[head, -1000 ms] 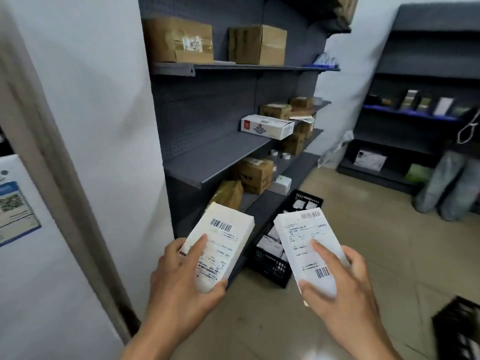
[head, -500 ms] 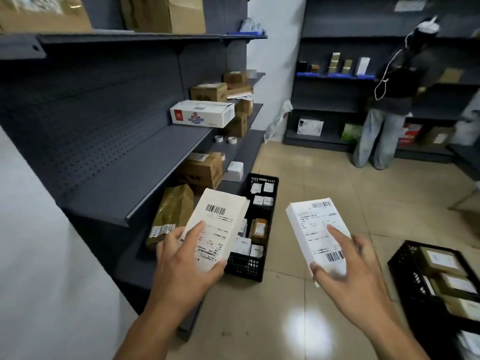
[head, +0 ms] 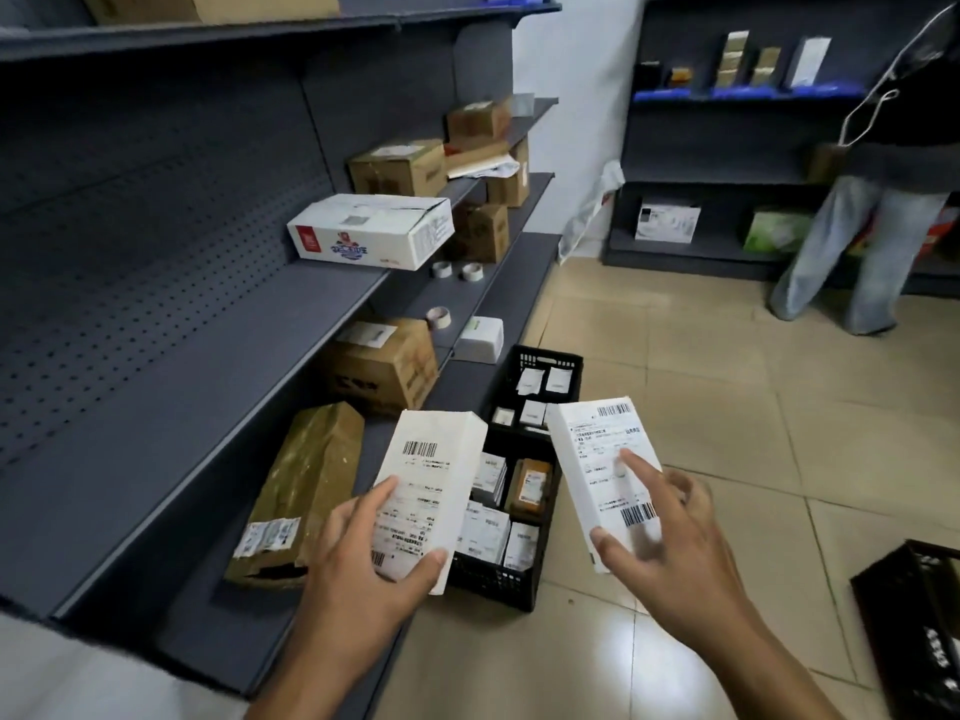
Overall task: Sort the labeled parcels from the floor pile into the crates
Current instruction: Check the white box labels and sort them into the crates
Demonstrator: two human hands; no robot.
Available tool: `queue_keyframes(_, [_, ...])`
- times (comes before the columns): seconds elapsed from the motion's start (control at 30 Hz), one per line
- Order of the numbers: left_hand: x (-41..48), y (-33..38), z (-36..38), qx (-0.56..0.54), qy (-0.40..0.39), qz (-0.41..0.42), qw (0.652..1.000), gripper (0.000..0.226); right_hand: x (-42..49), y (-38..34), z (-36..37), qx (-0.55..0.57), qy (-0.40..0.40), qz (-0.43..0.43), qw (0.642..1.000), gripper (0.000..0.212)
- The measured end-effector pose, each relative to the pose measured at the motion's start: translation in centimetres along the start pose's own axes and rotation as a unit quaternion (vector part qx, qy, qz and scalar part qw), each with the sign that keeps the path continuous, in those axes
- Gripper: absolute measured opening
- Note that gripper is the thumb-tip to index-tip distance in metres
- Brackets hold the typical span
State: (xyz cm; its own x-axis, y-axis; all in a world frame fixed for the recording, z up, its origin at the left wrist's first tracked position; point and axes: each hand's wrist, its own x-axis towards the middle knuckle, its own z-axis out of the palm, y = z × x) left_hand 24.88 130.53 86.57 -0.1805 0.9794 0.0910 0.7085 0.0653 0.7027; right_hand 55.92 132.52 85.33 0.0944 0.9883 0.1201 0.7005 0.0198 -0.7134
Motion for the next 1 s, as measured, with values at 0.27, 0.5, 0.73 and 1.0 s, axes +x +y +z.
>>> queue_keyframes(0.27, [11.3, -2.4, 3.6, 0.016, 0.007, -0.051, 0.999, 0.082, 12.5, -0.2, 6.2, 0.002, -0.032, -0.018, 0.999, 0.086])
queue_keyframes(0.5, [24.2, -4.9, 7.8, -0.001, -0.05, -0.025, 0.998, 0.085, 20.3, -0.7, 9.7, -0.051, -0.042, 0.029, 0.997, 0.088])
queue_keyframes(0.73, [35.0, -6.4, 11.7, 0.034, -0.07, 0.011, 0.997, 0.088, 27.0, 1.3, 10.8, -0.055, -0.02, 0.086, 0.995, 0.089])
queue_keyframes(1.0, [41.3, -7.2, 19.9, 0.058, -0.087, -0.074, 0.992, 0.097, 39.6, 8.7, 12.7, -0.028, -0.076, 0.102, 0.991, 0.086])
